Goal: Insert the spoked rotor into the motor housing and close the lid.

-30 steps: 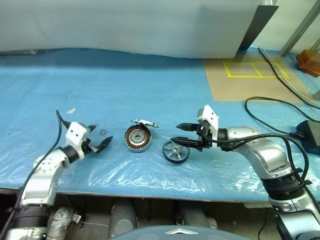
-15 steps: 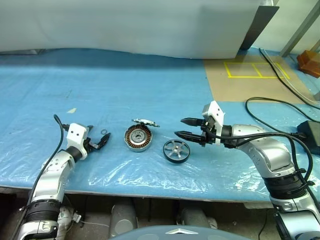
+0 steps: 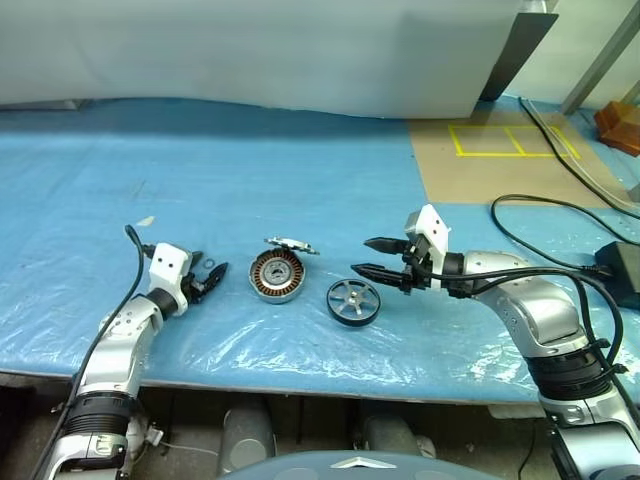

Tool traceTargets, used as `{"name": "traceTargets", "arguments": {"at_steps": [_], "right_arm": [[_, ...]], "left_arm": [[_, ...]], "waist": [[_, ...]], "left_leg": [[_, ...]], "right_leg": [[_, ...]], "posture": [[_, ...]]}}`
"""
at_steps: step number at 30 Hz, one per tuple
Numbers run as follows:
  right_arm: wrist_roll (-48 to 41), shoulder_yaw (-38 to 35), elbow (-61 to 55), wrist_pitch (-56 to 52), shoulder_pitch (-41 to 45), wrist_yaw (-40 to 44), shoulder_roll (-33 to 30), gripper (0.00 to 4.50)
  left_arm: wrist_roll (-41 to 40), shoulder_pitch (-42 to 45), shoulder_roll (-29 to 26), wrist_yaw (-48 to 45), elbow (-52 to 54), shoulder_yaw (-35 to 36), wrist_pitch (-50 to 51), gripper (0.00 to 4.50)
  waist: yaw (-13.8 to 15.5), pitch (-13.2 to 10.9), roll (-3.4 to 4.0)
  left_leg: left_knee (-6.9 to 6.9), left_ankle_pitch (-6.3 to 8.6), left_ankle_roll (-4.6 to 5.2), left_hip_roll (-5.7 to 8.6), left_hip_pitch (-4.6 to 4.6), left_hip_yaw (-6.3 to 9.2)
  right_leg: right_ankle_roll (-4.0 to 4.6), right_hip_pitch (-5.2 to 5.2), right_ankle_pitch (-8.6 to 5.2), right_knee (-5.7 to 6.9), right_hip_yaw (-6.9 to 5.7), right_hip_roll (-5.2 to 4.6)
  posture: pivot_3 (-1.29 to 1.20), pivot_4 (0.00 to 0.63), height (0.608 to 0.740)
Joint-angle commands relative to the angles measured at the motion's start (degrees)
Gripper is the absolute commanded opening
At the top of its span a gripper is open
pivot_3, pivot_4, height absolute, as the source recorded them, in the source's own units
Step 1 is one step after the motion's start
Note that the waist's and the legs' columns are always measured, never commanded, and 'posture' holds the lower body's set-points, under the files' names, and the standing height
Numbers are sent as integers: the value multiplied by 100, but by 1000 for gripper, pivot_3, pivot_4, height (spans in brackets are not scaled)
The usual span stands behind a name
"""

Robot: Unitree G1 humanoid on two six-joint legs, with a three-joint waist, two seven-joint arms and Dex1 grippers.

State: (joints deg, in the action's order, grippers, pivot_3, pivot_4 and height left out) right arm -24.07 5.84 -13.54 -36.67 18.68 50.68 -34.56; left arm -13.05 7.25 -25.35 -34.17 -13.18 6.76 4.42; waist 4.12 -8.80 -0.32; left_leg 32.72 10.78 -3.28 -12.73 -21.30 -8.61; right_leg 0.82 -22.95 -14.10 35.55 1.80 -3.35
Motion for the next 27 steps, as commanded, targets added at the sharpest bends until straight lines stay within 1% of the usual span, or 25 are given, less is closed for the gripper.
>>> {"name": "traceTargets", "arguments": {"at_steps": [1,3,5,10,15,17,20,22,24,26,27], "right_arm": [[7,-8,-70,123,8,-4,29,3168],[13,-4,-71,121,14,-2,42,3168],[18,1,-67,122,19,-5,51,3168],[37,61,-93,120,17,-9,81,3168],[55,92,-63,126,66,-14,105,3168],[64,102,-53,129,82,-4,111,3168],[-5,52,-28,59,136,-21,156,3168],[-120,-28,-28,-65,200,-46,200,3168],[-238,-69,-62,-180,225,49,148,3168],[-329,-109,-94,-242,227,120,100,3168],[-330,-122,-72,-238,229,130,86,3168]], "left_arm": [[126,-68,63,77,21,-154,258,1877],[224,-109,-11,71,-37,-182,320,1152],[259,-154,-62,43,-64,-187,367,684],[399,-251,-246,127,-344,-100,226,684],[169,-382,-283,-160,-320,-35,108,686],[225,-385,-283,-78,-283,-12,100,686],[-37,-369,-326,-328,-115,106,209,686],[-474,-408,-249,-516,194,338,229,686],[-1037,-625,-316,-955,960,437,440,686],[-1302,-786,-458,-1236,1521,410,663,686],[-1287,-826,-533,-1307,1670,373,693,686]], "waist": [[0,0,0],[-1,0,1],[-4,2,4],[-26,7,12],[-42,11,19],[-40,12,21],[-39,13,22],[-58,13,22],[-58,10,18],[-30,7,13],[-3,4,8]], "left_leg": [[0,0,0,0,0,0],[0,0,0,0,0,-1],[-1,0,0,0,0,-1],[-6,0,0,0,6,-2],[-21,0,0,2,18,-7],[-28,0,0,3,17,-10],[-39,0,0,3,15,-11],[-45,0,0,3,13,-12],[-51,0,-1,3,5,-14],[-56,0,-2,1,-13,-11],[-58,0,-2,0,-18,-11]], "right_leg": [[0,0,0,0,0,0],[0,0,0,0,1,0],[0,0,0,-1,1,1],[0,0,-1,-5,1,3],[0,-2,-2,-8,4,5],[0,-2,-2,-17,4,5],[0,-2,-2,-32,3,5],[-1,-3,-1,-40,3,7],[-5,-7,2,-52,1,8],[-20,-13,12,-68,-2,7],[-20,-15,12,-71,-4,6]], "posture": [[0,150,740],[0,150,740],[0,150,740],[0,150,740],[0,150,740],[0,150,740],[0,150,740],[0,150,740],[0,150,740],[0,150,740],[0,150,740]]}}
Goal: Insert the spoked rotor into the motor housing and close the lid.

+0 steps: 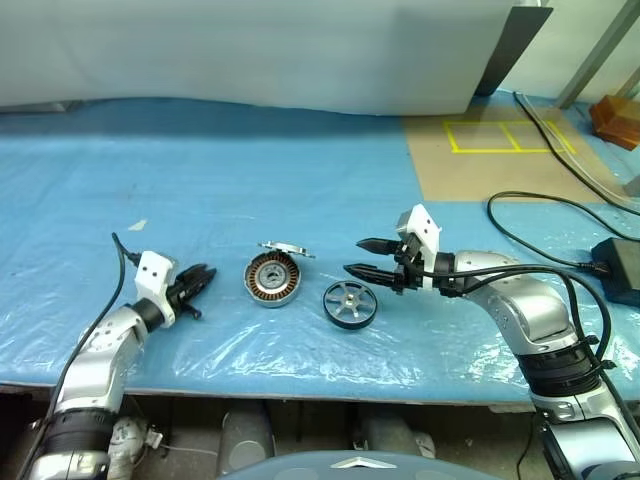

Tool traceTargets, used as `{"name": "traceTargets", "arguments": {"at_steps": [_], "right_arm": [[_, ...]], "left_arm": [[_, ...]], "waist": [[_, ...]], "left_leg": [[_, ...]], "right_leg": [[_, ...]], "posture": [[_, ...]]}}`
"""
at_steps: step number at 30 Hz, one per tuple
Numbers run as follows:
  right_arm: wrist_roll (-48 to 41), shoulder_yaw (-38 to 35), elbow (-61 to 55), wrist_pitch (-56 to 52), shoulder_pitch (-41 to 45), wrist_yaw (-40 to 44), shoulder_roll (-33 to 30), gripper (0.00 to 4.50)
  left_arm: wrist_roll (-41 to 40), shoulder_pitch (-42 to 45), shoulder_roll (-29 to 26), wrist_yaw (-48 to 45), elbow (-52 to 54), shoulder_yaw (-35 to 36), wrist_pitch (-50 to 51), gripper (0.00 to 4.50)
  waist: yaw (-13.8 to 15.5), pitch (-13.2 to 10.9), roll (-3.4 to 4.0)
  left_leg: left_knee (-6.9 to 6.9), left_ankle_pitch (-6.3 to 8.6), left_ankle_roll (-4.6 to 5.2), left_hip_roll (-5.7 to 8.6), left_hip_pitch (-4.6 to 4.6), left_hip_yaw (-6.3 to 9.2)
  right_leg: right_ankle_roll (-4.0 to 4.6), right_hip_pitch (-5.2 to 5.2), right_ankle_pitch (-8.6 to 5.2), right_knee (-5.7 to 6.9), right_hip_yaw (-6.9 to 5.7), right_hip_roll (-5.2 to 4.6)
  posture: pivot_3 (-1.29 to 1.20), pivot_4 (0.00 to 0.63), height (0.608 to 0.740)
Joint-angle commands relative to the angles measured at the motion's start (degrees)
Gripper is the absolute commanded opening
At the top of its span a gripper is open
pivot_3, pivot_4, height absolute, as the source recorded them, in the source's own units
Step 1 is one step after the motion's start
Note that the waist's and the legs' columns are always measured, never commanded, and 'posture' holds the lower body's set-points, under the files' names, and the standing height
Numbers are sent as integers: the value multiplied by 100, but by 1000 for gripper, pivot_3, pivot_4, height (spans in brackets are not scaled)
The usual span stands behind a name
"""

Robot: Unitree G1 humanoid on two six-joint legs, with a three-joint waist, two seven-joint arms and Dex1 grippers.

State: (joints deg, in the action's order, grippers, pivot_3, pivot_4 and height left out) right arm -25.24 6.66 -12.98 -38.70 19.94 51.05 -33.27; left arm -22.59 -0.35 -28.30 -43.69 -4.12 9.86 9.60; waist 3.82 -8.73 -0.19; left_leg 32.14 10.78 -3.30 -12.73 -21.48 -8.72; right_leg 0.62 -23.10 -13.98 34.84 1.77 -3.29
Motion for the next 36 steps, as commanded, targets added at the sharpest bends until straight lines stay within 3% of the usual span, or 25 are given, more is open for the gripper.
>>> {"name": "traceTargets", "arguments": {"at_steps": [1,13,19,28,36], "right_arm": [[-190,-202,-97,-25,101,98,-64,3168],[-116,-242,-159,54,-155,-19,-136,3168],[-115,-299,-223,48,-242,-116,-147,3168],[-183,-458,-466,-27,-537,-212,-275,3168],[-192,-515,-502,-68,-575,-245,-319,3168]], "left_arm": [[-278,-86,-300,-401,849,30,167,686],[103,349,-208,-559,1694,-846,-32,686],[549,661,-5,-585,1315,-1409,-315,686],[828,1097,363,-283,723,-1580,-280,686],[918,991,149,-400,879,-1607,-100,686]], "waist": [[52,-5,-7],[30,-7,-9],[18,-7,-9],[24,-7,-8],[23,-7,-8]], "left_leg": [[0,0,0,-4,-7,4],[2,0,0,-2,-9,6],[5,0,0,-2,-7,6],[9,-1,0,1,-6,7],[13,-1,0,0,-6,8]], "right_leg": [[0,-2,0,1,-3,0],[-3,0,2,1,-6,-2],[-6,1,4,7,-5,-2],[-6,3,4,10,-5,-2],[-8,4,6,14,-5,-2]], "posture": [[0,150,740],[0,150,740],[0,150,740],[0,150,740],[0,150,740]]}}
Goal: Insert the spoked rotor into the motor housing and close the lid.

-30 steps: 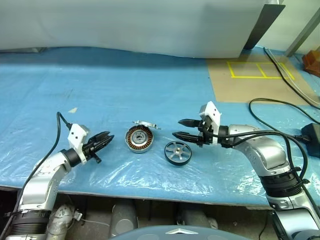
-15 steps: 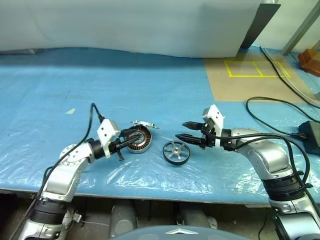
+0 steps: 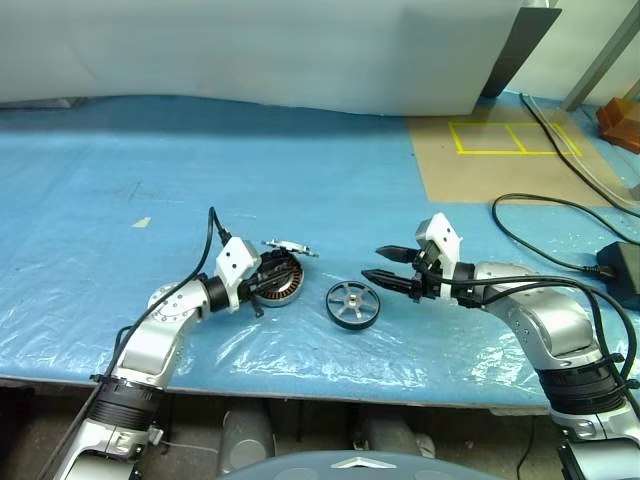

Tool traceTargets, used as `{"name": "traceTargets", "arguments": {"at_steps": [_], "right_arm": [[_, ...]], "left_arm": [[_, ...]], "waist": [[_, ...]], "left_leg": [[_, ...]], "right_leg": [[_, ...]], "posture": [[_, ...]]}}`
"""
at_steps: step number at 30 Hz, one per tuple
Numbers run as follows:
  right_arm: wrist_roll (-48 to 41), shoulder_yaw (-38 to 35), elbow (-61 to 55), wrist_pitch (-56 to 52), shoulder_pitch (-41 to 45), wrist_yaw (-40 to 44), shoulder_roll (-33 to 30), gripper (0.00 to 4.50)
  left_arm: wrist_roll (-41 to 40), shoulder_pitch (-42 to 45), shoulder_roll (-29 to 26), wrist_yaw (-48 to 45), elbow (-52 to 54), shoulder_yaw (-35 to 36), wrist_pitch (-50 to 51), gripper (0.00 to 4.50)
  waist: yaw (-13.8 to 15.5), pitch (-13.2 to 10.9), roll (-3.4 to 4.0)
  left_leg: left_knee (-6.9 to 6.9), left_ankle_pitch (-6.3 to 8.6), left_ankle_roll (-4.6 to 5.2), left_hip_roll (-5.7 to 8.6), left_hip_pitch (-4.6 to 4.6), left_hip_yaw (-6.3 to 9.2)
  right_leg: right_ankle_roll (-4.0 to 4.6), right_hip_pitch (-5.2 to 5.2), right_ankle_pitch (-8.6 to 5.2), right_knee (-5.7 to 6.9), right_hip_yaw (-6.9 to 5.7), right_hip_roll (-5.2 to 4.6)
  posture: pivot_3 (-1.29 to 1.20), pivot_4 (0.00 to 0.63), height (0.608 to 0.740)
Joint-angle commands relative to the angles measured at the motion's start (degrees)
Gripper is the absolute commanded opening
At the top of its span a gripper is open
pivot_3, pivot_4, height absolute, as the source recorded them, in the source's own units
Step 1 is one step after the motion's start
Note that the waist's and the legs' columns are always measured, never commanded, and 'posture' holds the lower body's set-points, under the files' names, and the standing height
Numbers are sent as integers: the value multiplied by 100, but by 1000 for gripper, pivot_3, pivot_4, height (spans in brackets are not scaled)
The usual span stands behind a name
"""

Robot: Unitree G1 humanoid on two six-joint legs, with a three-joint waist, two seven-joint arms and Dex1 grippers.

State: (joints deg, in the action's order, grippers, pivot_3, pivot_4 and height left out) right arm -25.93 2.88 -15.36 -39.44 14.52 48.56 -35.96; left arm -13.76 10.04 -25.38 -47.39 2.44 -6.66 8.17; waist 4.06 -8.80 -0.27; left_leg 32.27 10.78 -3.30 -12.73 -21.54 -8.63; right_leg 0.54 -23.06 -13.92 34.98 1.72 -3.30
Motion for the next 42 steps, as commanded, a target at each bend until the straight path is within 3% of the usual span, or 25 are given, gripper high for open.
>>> {"name": "traceTargets", "arguments": {"at_steps": [1,30,37,42], "right_arm": [[-109,-124,-266,15,-51,5,-49,3168],[-83,10,-400,-162,51,-41,-3,3168],[-84,35,-372,-181,95,-42,25,3168],[-217,6,-524,-245,197,5,50,3168]], "left_arm": [[25,-88,-173,-59,270,29,57,686],[446,-233,218,300,-591,-127,-688,686],[287,-223,111,269,-270,19,-355,2976],[-650,-419,-197,-65,995,378,548,2976]], "waist": [[-1,0,0],[9,7,11],[3,7,12],[2,6,11]], "left_leg": [[0,0,0,0,0,0],[12,0,1,1,32,0],[6,0,1,2,32,-1],[-1,0,0,1,17,-2]], "right_leg": [[0,0,0,0,0,0],[2,32,-1,12,3,-4],[2,31,-2,7,3,-3],[3,10,-2,7,2,-1]], "posture": [[0,150,740],[0,150,740],[0,150,740],[0,150,740]]}}
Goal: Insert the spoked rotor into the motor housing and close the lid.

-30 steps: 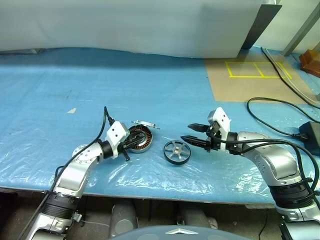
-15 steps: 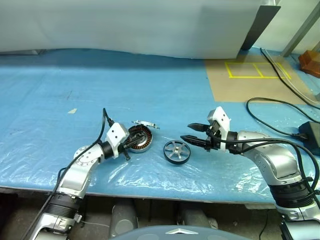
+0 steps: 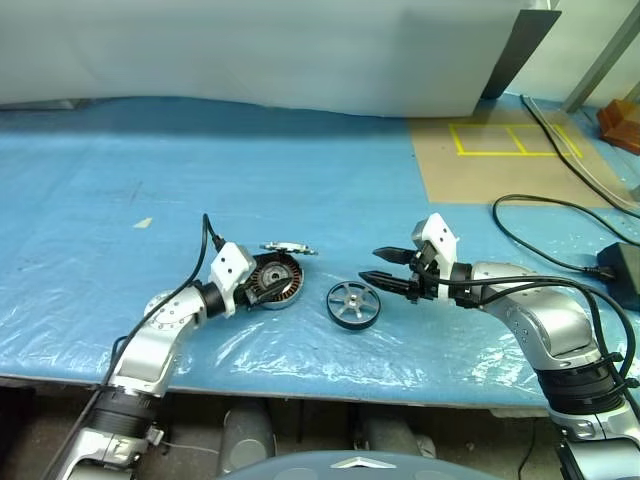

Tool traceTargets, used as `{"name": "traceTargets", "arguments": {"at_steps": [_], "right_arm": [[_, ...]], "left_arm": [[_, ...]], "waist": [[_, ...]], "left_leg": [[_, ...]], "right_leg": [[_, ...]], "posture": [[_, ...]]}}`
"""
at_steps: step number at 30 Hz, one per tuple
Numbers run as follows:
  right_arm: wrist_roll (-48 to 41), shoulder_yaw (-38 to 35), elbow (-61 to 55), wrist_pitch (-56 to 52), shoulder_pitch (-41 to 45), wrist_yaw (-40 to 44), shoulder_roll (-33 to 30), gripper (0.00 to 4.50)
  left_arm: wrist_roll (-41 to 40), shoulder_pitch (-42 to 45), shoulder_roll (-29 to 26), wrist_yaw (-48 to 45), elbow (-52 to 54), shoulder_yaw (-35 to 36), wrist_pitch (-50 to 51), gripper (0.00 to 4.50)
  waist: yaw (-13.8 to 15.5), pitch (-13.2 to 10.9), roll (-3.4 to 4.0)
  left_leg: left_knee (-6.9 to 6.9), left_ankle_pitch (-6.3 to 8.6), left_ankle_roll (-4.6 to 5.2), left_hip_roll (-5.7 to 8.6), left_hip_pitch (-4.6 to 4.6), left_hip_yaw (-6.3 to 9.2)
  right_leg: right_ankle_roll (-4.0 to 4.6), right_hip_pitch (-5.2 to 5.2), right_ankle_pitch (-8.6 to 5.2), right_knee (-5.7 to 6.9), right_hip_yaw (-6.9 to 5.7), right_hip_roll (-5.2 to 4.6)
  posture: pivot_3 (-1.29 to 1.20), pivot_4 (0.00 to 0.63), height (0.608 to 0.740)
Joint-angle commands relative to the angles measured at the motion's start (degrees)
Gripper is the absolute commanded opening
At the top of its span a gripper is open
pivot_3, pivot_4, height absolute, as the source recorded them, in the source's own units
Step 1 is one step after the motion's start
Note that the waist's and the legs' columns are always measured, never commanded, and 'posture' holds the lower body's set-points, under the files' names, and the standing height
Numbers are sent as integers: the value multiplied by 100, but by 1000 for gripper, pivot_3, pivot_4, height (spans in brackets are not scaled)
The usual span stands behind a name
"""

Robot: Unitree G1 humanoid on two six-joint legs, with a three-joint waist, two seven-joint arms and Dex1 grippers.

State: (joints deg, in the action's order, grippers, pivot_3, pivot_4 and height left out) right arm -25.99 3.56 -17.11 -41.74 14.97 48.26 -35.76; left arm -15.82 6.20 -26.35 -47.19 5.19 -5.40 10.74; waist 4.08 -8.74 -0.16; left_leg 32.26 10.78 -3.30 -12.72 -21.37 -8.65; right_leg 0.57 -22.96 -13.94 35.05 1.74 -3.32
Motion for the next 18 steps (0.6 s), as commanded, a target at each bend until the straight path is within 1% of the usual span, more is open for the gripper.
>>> {"name": "traceTargets", "arguments": {"at_steps": [1,6,10,13,16,17,18], "right_arm": [[-286,-108,-347,-67,217,32,62,3168],[-709,-255,-262,-364,483,146,101,3168],[-1241,-264,-163,-816,737,328,183,3168],[-1136,117,45,-768,866,492,282,2540],[-915,393,271,-585,958,549,410,1563],[-888,494,379,-547,1054,560,531,1135],[-869,599,462,-524,1151,576,655,827]], "left_arm": [[-595,-109,-230,-166,955,308,470,2976],[-1085,-495,-808,-434,1615,606,1072,2976],[-1155,-859,-1093,-419,1576,1032,1094,2976],[-939,-1096,-1183,-149,1178,1473,945,3036],[-905,-1177,-1169,-10,968,1780,819,3036],[-917,-1277,-1192,-31,983,1879,787,3036],[-964,-1406,-1199,-59,1071,1969,780,3036]], "waist": [[-1,-1,0],[-16,-1,0],[-13,-2,2],[-17,-2,1],[-17,-2,1],[-15,-2,0],[-17,-2,0]], "left_leg": [[0,0,0,0,-5,0],[0,0,0,0,-2,-1],[-1,0,0,0,-1,-2],[-1,0,0,-1,1,-2],[-1,0,0,-2,0,-2],[0,0,0,-2,-1,-2],[0,0,0,-1,-3,-2]], "right_leg": [[0,-4,0,0,0,0],[1,-4,0,1,-1,1],[1,-5,-1,0,-2,2],[1,-5,-1,0,-3,3],[1,-5,-1,0,-4,4],[1,-5,-1,0,-4,4],[1,-5,-1,-1,-4,2]], "posture": [[0,150,740],[0,150,740],[0,150,740],[0,150,740],[0,150,740],[0,150,740],[0,150,740]]}}
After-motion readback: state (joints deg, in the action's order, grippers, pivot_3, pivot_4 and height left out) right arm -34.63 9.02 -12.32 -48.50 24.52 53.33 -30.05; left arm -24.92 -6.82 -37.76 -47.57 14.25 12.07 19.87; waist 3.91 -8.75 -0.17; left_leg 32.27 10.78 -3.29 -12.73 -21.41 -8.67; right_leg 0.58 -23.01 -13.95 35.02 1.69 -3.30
